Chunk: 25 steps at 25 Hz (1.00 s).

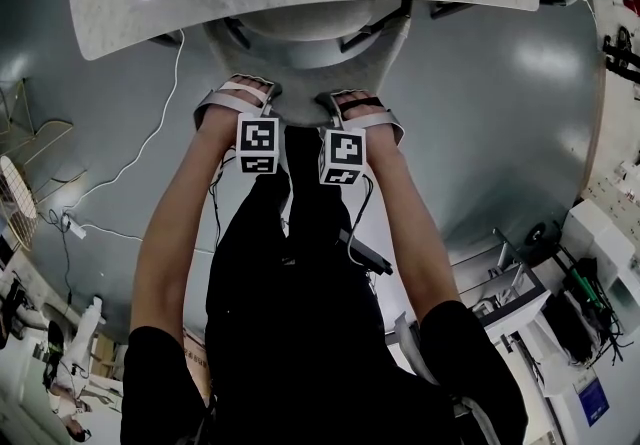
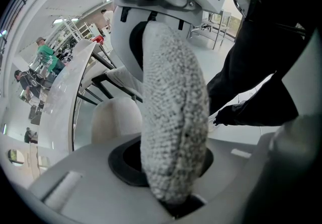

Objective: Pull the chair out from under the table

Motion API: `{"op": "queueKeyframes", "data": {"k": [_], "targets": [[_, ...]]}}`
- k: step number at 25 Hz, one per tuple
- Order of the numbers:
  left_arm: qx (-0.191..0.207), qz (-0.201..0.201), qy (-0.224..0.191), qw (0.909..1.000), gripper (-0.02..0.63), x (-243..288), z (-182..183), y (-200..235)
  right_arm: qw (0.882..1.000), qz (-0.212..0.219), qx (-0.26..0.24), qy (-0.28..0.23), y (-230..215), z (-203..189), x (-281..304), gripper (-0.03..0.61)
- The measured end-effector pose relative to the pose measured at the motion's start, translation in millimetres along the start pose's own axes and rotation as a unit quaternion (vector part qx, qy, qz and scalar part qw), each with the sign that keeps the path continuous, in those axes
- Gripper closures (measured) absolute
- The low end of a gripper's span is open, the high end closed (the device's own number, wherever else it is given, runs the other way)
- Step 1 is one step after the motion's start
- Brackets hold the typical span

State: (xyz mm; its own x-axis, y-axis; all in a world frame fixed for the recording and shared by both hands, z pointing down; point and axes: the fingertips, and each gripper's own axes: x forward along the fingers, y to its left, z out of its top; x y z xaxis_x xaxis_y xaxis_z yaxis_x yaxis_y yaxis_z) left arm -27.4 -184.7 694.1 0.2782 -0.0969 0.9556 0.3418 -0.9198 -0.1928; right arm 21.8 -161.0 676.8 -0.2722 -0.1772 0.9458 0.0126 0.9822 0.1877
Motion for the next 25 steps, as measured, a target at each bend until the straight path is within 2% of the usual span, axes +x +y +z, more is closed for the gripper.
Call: {"op": "queueKeyframes", "data": {"k": [25], "targets": [[0.009, -0.005, 0.002, 0.9999, 0.522, -8.0, 14.9, -65.2, 1.0, 0.0, 0.007, 0.001, 64.2, 14.6, -8.6, 0.499]]}}
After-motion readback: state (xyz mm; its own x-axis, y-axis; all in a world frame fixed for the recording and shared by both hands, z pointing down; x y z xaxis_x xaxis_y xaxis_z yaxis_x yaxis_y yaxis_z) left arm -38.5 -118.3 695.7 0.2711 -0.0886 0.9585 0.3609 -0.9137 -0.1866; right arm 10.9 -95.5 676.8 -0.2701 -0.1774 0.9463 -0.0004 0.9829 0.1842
